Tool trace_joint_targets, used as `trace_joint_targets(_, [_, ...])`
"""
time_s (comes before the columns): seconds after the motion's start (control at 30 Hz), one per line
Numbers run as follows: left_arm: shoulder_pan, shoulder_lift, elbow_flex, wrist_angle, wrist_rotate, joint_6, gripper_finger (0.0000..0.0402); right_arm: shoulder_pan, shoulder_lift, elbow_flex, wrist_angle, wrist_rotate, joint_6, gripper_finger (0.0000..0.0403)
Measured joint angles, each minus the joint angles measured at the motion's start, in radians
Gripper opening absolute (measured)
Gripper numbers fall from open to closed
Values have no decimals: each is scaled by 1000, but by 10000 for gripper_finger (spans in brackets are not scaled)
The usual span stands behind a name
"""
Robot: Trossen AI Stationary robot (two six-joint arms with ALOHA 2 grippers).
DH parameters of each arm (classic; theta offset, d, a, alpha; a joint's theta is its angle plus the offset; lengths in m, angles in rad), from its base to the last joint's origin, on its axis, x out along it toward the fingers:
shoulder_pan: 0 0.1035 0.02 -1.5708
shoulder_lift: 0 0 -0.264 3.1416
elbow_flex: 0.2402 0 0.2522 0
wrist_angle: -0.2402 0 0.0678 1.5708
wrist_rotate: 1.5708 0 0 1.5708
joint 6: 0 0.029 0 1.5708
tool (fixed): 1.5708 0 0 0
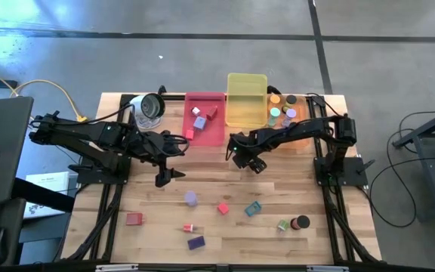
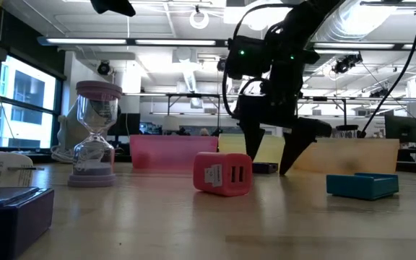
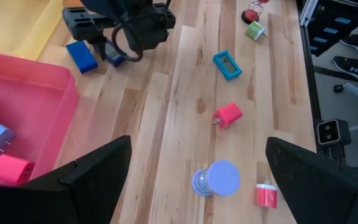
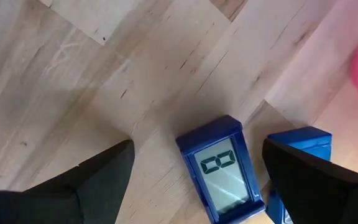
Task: Pick & Place Office items
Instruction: Put the top purple digital clock into the yellow bin
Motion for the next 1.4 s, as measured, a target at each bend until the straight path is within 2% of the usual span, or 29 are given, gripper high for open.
trace_joint_targets(0.13, [0, 0, 0, 0, -12, 0, 363, -3, 1, 0, -31, -8, 1, 338])
trace_joint_targets(0.47, [0, 0, 0, 2, -22, -1, 363, -10, 3, -2, -65, -69, 53, 260])
trace_joint_targets(0.7, [0, 0, 0, 6, -24, -3, 363, -9, 4, -3, -71, -69, 53, 225])
trace_joint_targets(0.97, [0, 0, 0, 6, -39, -4, 363, 0, 4, -3, -49, -61, 152, 217])
trace_joint_targets(1.13, [4, 0, 0, 6, -50, -4, 363, 2, 2, -5, -46, -17, 254, 217])
trace_joint_targets(1.27, [20, 0, 0, 6, -50, -3, 363, 7, -8, -7, -38, -11, 266, 217])
trace_joint_targets(1.4, [34, 0, 0, 6, -51, -3, 363, 11, -17, -8, -4, 41, 320, 217])
